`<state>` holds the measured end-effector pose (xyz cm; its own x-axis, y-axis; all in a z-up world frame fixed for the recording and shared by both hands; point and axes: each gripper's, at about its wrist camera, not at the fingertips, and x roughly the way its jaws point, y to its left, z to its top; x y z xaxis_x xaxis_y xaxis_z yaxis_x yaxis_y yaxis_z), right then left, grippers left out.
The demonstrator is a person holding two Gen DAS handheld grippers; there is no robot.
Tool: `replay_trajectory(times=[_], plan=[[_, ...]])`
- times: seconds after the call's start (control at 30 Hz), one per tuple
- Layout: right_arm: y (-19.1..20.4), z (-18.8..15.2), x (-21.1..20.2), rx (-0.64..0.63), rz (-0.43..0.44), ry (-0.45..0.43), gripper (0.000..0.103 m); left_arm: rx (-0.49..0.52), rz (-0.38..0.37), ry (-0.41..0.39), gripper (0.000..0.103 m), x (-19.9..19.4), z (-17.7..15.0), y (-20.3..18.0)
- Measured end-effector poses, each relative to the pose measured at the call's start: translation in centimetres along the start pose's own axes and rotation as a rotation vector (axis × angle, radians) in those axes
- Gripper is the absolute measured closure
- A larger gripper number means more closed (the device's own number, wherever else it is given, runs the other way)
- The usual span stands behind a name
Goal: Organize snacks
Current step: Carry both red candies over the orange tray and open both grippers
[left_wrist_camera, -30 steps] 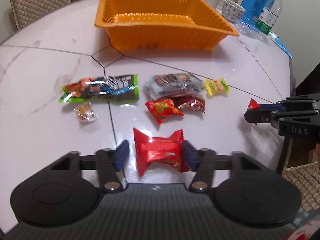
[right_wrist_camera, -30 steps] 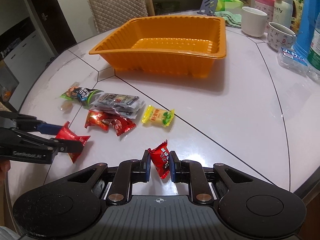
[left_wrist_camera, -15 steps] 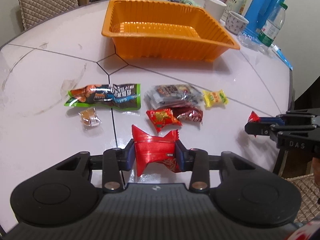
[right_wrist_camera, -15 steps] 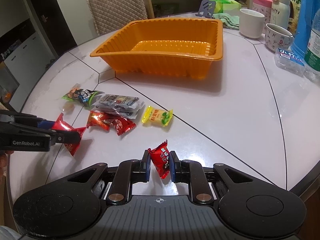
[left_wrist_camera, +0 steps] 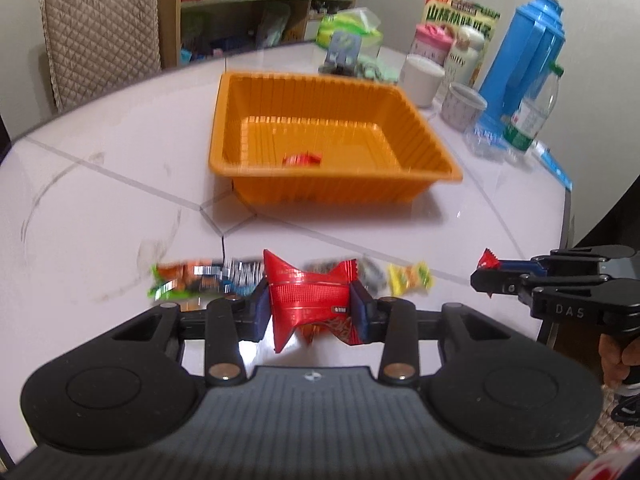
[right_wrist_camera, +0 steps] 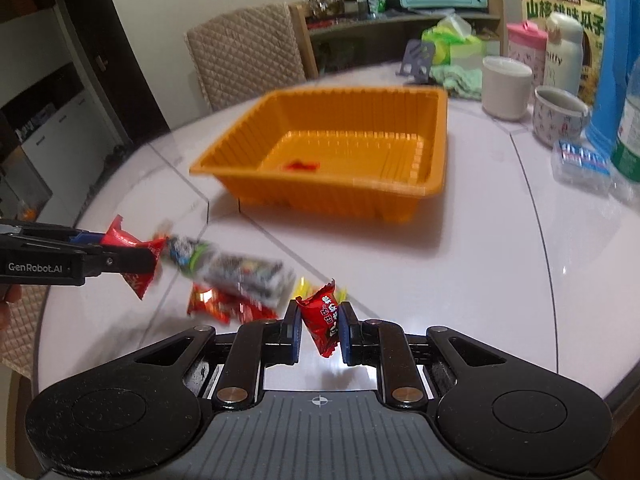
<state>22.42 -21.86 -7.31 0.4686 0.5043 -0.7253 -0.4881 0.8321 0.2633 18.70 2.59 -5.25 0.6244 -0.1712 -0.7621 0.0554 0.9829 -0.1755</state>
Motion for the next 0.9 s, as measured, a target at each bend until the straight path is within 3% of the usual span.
replay_trajectory(times=[0.43,0.7,0.9], plan=[[-2.3,8.4,2.1,0.015,0.018,-0.126,0.084,0.008,0.005,-0.093,0.067,3.3,8.5,-0.5],[-4.3,12.9,5.7,0.044,0.015,-0.158,0.084,0.002,0.024,-0.090,0.067,7.7,13.1,0.0],[-5.6,14.0,8.6,0.078,0.002,-0.131,0.084,-0.010,0.056,-0.062,0.067,10.9,14.9,0.9]])
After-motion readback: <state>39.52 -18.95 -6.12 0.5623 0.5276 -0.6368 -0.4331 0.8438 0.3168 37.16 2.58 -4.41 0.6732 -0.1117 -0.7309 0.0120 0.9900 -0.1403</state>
